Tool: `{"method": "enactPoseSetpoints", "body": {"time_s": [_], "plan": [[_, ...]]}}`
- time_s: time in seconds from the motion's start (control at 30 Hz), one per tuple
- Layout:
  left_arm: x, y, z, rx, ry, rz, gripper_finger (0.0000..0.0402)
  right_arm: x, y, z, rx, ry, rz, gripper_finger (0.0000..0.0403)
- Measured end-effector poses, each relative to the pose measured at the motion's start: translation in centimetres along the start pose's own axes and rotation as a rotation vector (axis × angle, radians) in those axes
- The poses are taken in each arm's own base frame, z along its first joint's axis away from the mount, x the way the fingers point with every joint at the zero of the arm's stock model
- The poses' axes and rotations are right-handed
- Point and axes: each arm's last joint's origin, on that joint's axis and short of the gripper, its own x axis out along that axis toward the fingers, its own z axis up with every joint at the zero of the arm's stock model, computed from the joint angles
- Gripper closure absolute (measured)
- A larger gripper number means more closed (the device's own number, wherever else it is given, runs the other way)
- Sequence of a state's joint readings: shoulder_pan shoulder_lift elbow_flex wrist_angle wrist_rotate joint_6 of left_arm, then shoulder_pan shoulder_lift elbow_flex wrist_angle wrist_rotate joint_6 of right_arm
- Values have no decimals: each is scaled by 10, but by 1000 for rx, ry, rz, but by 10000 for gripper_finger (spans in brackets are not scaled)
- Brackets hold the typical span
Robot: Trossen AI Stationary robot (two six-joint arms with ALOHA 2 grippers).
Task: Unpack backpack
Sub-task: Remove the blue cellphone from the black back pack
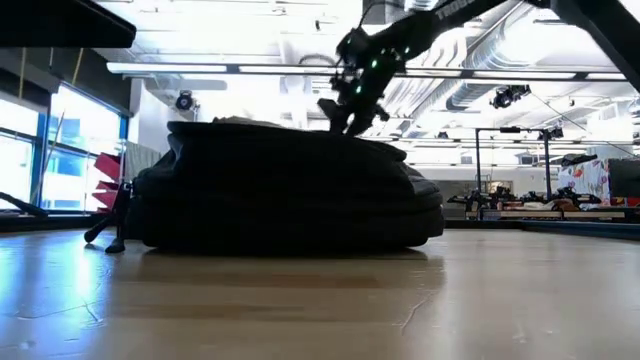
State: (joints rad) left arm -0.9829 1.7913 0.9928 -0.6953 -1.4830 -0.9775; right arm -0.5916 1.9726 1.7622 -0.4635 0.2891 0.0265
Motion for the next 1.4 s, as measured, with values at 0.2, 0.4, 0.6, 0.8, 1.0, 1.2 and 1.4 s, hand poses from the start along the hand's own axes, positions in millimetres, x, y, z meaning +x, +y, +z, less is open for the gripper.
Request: {"method": "enactPoseSetpoints", "body": {"time_s": [0.2,0.4,0.6,0.8,1.0,1.2,1.4], "plan": [[0,-1,-1,4,7,-4,195,-86,30,7,-232,23,157,164],[5,-2,-2,-25,77,-31,195,-147,88,-40,-309,212,736,171],[35,-5,-1,-68,242,-61,226,-144,153,-121,-409,291,893,179],[90,-8,5,10,410,-232,313,-124,166,-153,-319,207,852,191],[125,0,5,11,468,-319,389,-108,170,-164,-275,234,886,194],[137,-7,-11,-29,533,-333,393,-93,178,-179,-294,303,898,194],[139,-15,-21,-6,525,-301,396,-83,186,-189,-287,352,926,194]]}}
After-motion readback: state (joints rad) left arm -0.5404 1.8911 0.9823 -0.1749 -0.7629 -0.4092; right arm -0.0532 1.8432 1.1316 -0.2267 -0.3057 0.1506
